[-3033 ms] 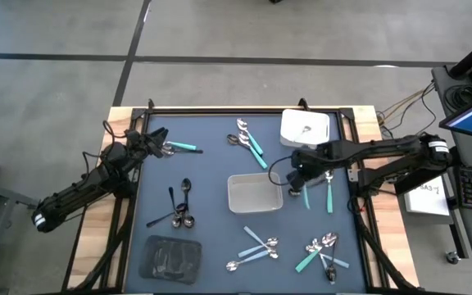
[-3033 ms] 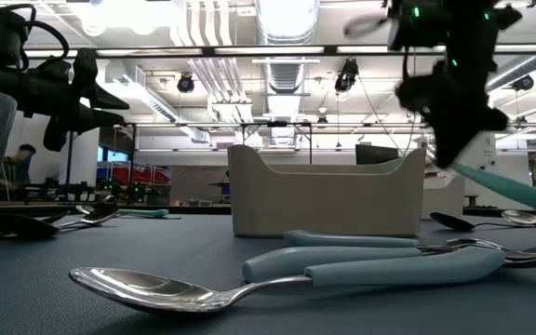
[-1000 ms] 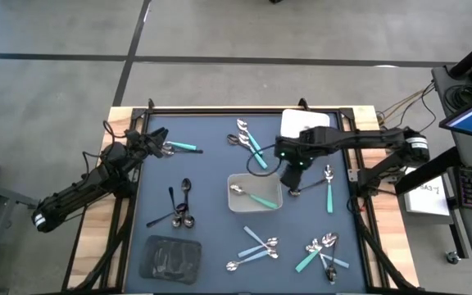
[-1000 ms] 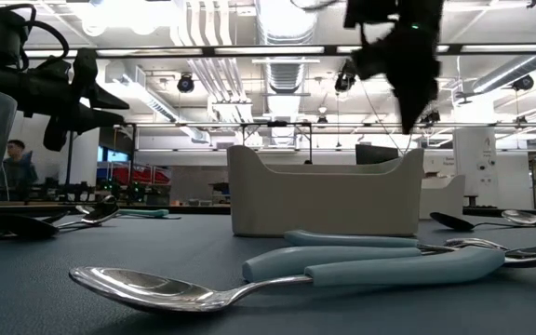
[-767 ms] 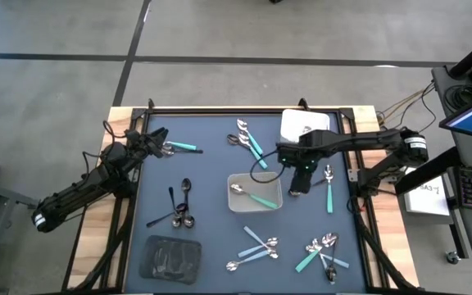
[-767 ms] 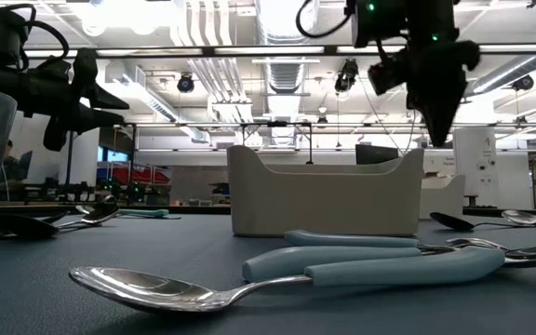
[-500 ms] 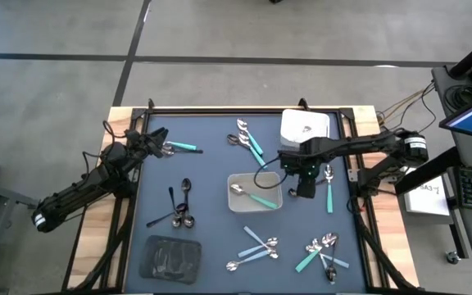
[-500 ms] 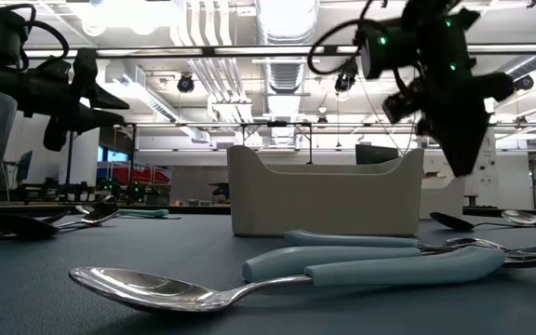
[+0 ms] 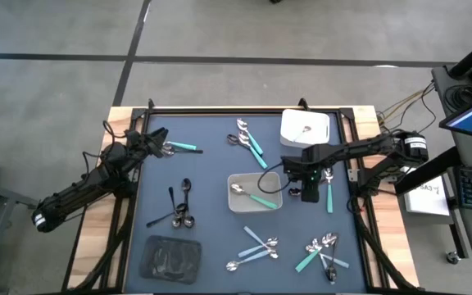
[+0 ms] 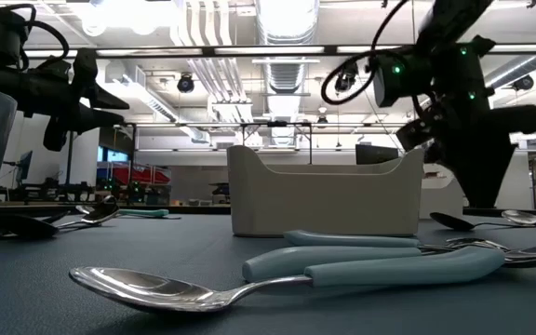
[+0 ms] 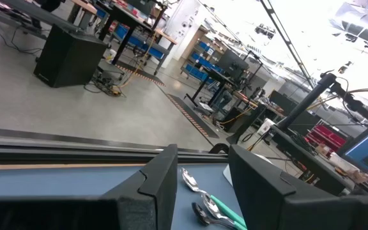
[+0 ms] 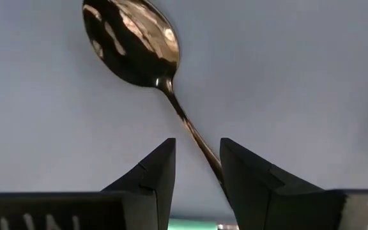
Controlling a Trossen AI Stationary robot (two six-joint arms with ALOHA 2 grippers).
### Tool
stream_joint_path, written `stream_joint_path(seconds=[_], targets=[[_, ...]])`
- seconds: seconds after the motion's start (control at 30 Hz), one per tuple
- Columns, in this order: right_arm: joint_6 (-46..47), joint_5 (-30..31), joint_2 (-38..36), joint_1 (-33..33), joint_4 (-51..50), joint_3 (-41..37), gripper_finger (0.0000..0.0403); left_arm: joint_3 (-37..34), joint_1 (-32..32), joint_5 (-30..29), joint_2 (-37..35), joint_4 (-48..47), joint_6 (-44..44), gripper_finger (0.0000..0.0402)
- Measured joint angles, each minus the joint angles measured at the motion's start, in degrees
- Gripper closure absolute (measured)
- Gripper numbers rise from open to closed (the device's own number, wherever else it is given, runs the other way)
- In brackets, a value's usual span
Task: Sort silverware by color (type)
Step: Put the black spoon into the black bin
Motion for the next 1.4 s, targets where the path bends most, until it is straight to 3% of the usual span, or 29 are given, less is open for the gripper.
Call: stream_joint_path(seconds=[0.63, 0.97, 1.4], targets=[[0.45, -0.63, -0.2, 0.0, 12.27, -7.16, 0.0293, 0.0, -0.01, -0.02, 0.01, -0.03, -0.02, 0.0278], [0.86, -0.12, -0.13, -0.07, 12.43, -7.26, 0.0387, 0.0, -0.02, -0.02, -0.01, -0.02, -0.01, 0.0278], [5.07, -0.53, -0.48, -0.07, 12.22, -6.8, 0.0393, 0.0, -0.01, -0.01, -0.02, -0.02, -0.01, 0.0278]])
